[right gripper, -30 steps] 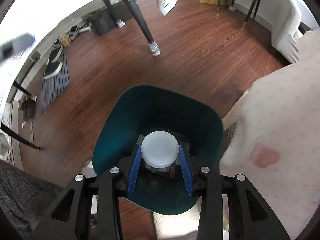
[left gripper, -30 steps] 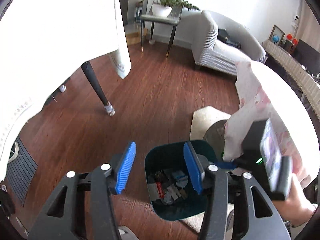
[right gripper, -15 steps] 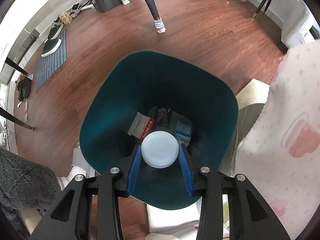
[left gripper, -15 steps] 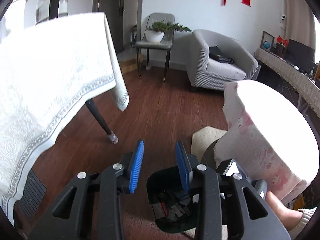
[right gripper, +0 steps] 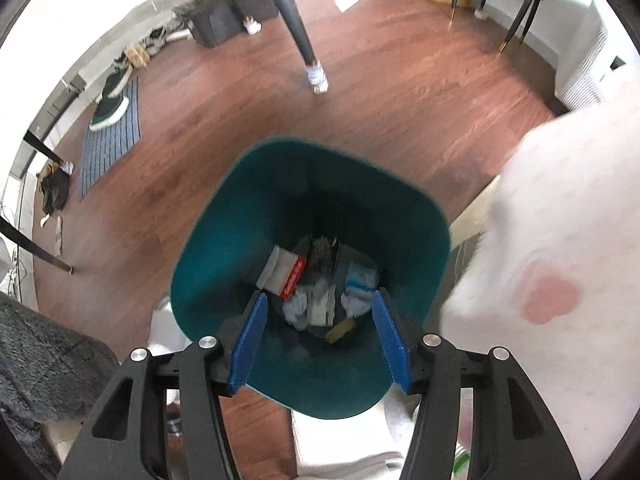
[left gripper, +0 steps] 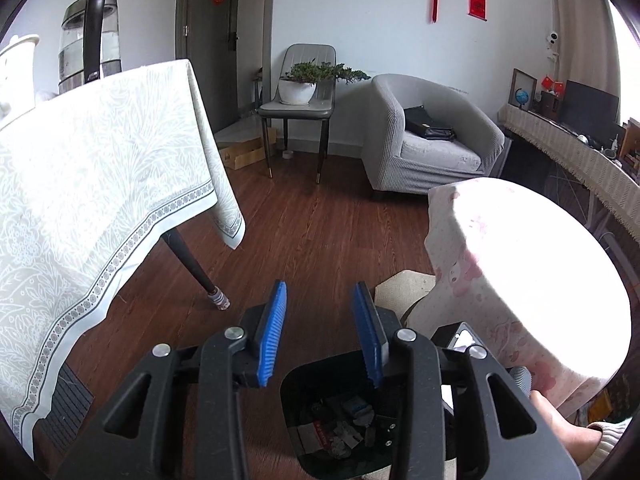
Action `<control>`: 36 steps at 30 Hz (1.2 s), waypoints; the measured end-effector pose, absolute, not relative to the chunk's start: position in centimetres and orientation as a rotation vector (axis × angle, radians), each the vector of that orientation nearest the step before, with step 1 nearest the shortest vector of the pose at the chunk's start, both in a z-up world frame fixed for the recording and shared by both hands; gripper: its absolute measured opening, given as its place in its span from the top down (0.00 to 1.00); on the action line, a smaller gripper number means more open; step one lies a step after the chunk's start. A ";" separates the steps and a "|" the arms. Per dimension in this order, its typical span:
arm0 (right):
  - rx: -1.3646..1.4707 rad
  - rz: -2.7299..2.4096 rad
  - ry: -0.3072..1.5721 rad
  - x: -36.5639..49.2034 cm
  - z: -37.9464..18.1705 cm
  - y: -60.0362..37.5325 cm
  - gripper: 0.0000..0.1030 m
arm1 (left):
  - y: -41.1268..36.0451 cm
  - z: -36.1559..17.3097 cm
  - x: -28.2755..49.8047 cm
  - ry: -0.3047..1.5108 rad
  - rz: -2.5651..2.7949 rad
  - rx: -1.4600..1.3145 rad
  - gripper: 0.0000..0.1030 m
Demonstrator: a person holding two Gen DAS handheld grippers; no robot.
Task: Collect trash
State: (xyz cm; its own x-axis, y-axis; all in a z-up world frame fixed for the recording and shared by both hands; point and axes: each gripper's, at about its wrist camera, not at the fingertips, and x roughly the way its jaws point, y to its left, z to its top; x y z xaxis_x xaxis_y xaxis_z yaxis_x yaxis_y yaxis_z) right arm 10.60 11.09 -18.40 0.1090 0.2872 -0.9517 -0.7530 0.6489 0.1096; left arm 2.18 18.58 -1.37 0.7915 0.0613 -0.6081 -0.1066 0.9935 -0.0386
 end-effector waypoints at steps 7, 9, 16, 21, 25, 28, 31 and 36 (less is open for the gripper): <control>-0.405 0.806 1.071 10.9 -11.9 9.9 0.46 | 17.7 0.1 2.5 0.623 0.084 -0.068 0.47; -0.380 0.796 1.017 11.0 -9.8 9.2 0.46 | 17.3 0.7 2.7 0.608 0.081 -0.073 0.43; -0.308 0.713 0.846 11.4 -3.4 5.4 0.46 | 15.5 2.3 3.0 0.557 0.058 -0.056 0.25; -0.249 0.585 0.758 11.4 0.3 0.5 0.45 | 14.0 3.0 2.3 0.518 0.082 -0.032 0.11; -0.192 0.434 0.712 9.3 1.5 -4.6 0.21 | 12.9 2.6 1.8 0.557 0.078 -0.036 0.06; -0.157 0.323 0.695 7.4 2.0 -8.6 0.13 | 12.1 1.8 0.4 0.545 0.070 -0.017 0.04; -0.098 0.243 0.677 5.4 2.5 -12.6 0.08 | 11.6 0.9 -1.3 0.546 0.076 0.002 0.03; -0.041 0.137 0.610 1.3 3.3 -18.3 0.03 | 12.1 -0.4 -4.0 0.554 0.087 -0.026 0.03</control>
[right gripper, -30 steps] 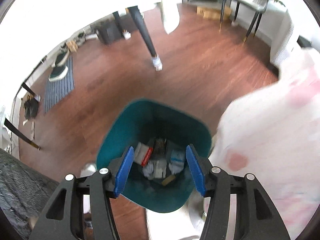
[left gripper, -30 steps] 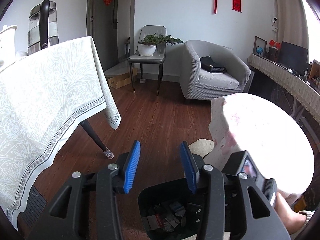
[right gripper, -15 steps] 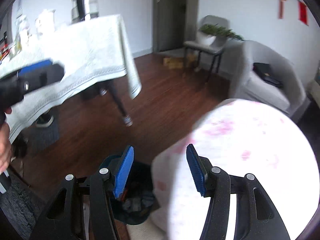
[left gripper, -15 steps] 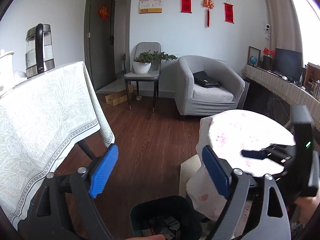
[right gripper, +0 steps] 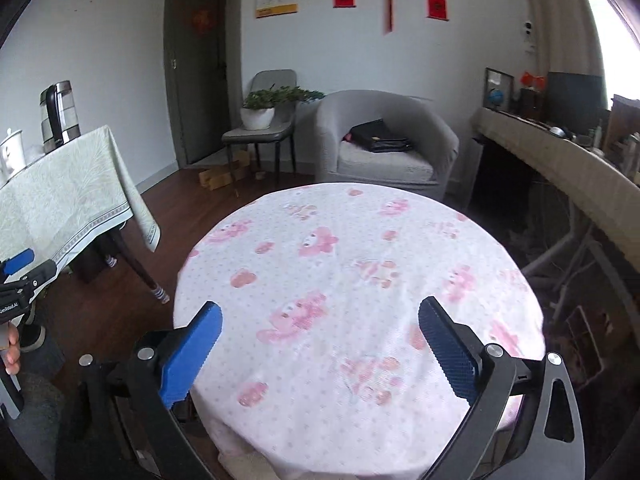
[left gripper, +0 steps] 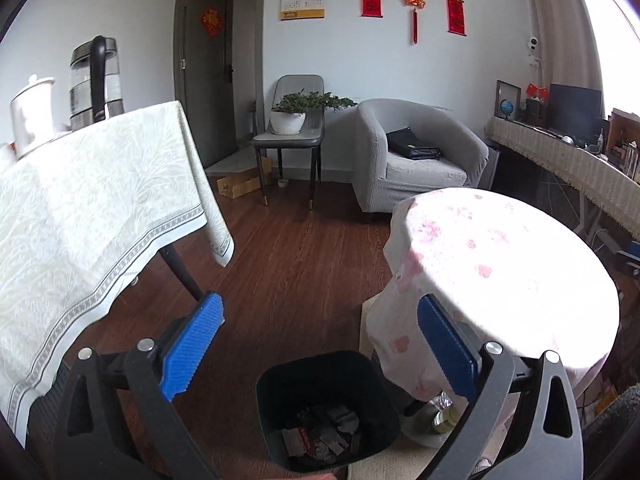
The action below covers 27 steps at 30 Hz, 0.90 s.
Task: Collect trash
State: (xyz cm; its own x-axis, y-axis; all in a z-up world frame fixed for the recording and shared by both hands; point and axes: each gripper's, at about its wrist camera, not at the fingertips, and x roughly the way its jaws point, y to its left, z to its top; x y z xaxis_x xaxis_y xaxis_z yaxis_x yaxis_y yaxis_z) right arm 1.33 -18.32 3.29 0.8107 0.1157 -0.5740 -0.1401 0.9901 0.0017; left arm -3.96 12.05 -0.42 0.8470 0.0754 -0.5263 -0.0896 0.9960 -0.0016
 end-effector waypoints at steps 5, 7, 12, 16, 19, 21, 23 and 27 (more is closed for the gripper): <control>0.004 0.073 0.602 -2.0 2.1 -21.9 0.03 | 12.2 -2.2 -6.1 0.572 0.082 -0.013 0.03; 0.031 0.070 0.613 -2.9 1.4 -22.9 0.03 | 12.0 -2.8 -6.6 0.590 0.079 -0.005 0.03; 0.052 0.119 0.599 -4.1 0.8 -22.8 0.03 | 12.3 -3.1 -7.6 0.568 0.113 -0.016 0.03; 0.008 0.147 0.609 -4.4 0.6 -22.1 0.03 | 12.4 -3.6 -7.5 0.587 0.105 -0.018 0.03; 0.030 0.160 0.606 -4.6 0.6 -22.4 0.03 | 11.8 -3.7 -7.4 0.591 0.110 0.016 0.03; 0.047 0.175 0.599 -4.7 0.6 -22.7 0.03 | 11.7 -3.9 -7.4 0.598 0.111 0.024 0.03; 0.055 0.191 0.595 -4.8 0.6 -22.8 0.03 | 11.7 -4.1 -7.2 0.606 0.112 0.017 0.03; 0.050 0.197 0.596 -4.9 0.6 -22.7 0.03 | 11.9 -4.2 -7.1 0.607 0.115 0.005 0.03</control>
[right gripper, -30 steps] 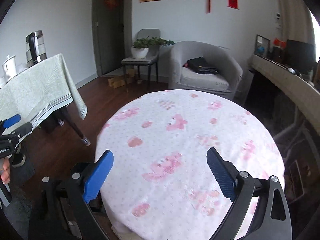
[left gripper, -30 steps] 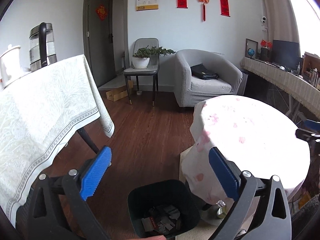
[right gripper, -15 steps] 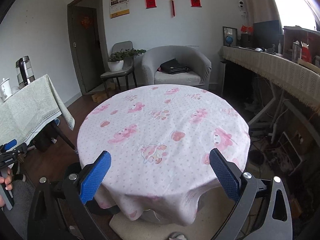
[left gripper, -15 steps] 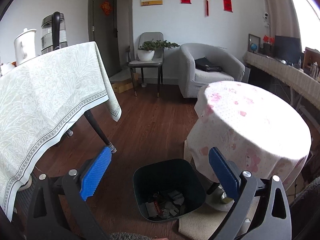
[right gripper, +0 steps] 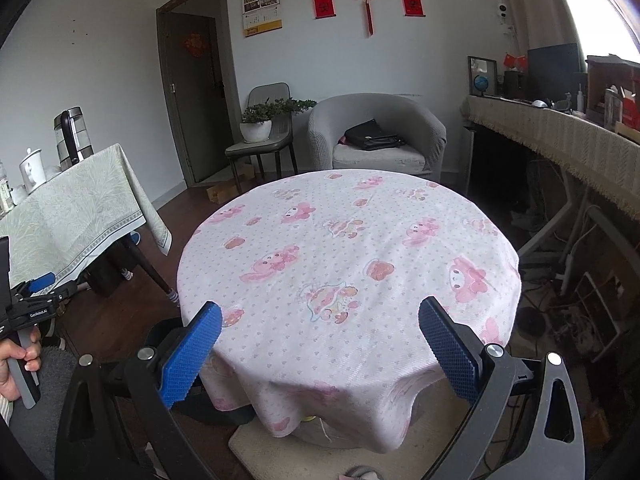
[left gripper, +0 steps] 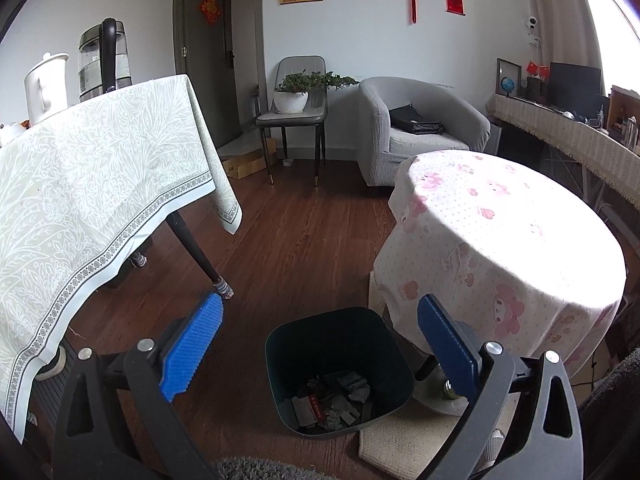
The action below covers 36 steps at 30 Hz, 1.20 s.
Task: Collect trash
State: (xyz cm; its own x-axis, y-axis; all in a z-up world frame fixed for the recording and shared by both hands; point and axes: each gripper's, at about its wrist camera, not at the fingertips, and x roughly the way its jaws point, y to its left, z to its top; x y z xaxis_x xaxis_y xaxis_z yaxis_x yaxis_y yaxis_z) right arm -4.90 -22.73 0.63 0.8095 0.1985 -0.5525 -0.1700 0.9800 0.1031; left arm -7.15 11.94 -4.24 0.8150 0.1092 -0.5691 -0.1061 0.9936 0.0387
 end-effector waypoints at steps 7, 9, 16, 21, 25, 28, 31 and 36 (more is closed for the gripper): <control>0.049 0.198 0.597 -5.0 0.6 -22.6 0.03 | 12.0 -4.3 -7.3 0.602 0.118 0.002 0.03; 0.049 0.201 0.598 -5.1 0.6 -22.6 0.03 | 12.1 -4.3 -7.3 0.602 0.117 -0.008 0.03; 0.040 0.206 0.603 -5.0 0.5 -22.4 0.03 | 12.4 -4.4 -7.2 0.607 0.119 -0.027 0.03; 0.044 0.206 0.602 -5.0 0.5 -22.3 0.03 | 12.5 -4.4 -7.2 0.606 0.118 -0.031 0.03; 0.041 0.205 0.602 -5.0 0.5 -22.4 0.03 | 12.4 -4.4 -7.2 0.607 0.118 -0.029 0.03; 0.042 0.205 0.602 -5.0 0.6 -22.3 0.03 | 12.4 -4.4 -7.2 0.606 0.119 -0.030 0.03; 0.042 0.205 0.602 -5.1 0.6 -22.3 0.03 | 12.4 -4.4 -7.2 0.607 0.119 -0.029 0.03; 0.042 0.205 0.603 -5.1 0.6 -22.3 0.03 | 12.5 -4.4 -7.2 0.607 0.119 -0.029 0.03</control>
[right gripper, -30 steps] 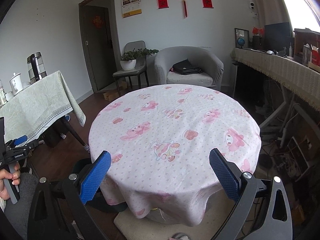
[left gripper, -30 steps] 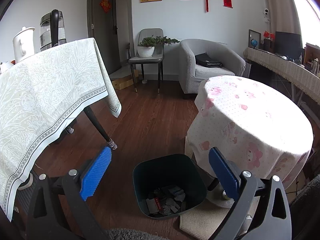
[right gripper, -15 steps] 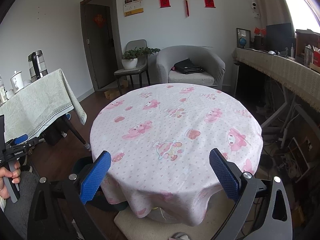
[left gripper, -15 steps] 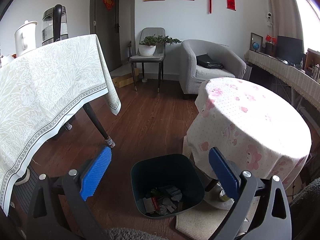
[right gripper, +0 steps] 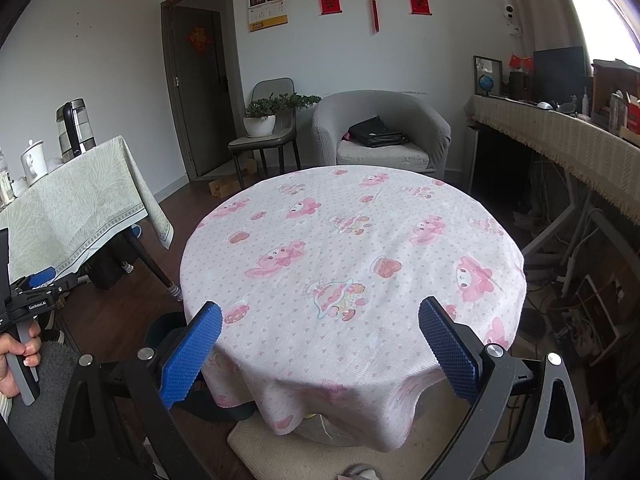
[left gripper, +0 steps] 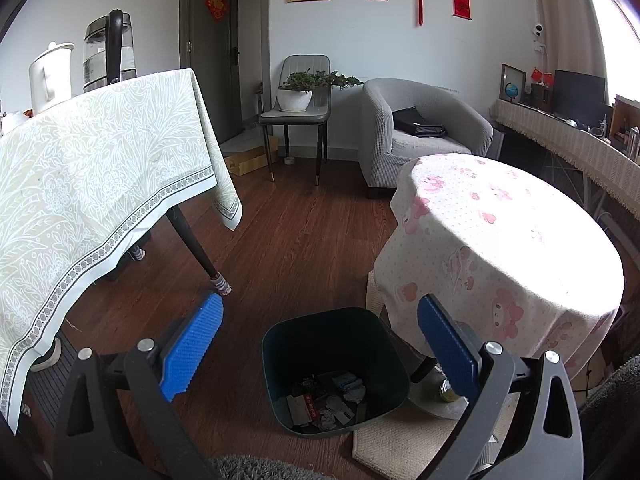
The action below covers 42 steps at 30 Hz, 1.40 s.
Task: Collect trash
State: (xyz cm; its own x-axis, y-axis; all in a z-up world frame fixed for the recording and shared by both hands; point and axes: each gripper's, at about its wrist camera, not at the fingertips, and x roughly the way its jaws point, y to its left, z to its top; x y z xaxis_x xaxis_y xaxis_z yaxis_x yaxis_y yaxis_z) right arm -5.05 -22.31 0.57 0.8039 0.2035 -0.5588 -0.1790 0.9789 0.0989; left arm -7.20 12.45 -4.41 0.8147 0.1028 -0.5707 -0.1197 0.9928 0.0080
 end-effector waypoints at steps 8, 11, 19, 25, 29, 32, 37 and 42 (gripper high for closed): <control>0.041 0.205 0.604 -5.0 0.6 -22.4 0.03 | 12.5 -4.5 -7.2 0.610 0.121 -0.027 0.03; 0.040 0.205 0.604 -5.0 0.6 -22.3 0.03 | 12.5 -4.5 -7.2 0.611 0.122 -0.026 0.03; 0.040 0.206 0.606 -5.0 0.6 -22.4 0.03 | 12.4 -4.5 -7.2 0.612 0.121 -0.021 0.03; 0.039 0.205 0.606 -5.0 0.7 -22.3 0.03 | 12.4 -4.5 -7.1 0.613 0.120 -0.020 0.03; 0.040 0.205 0.606 -5.0 0.7 -22.4 0.03 | 12.4 -4.5 -7.1 0.613 0.121 -0.020 0.03; 0.041 0.206 0.606 -5.0 0.6 -22.4 0.03 | 12.6 -4.6 -7.2 0.614 0.120 -0.024 0.03; 0.039 0.205 0.606 -5.0 0.7 -22.4 0.03 | 12.6 -4.6 -7.1 0.614 0.120 -0.020 0.03; 0.041 0.206 0.607 -4.9 0.7 -22.5 0.03 | 12.5 -4.6 -7.1 0.614 0.120 -0.022 0.03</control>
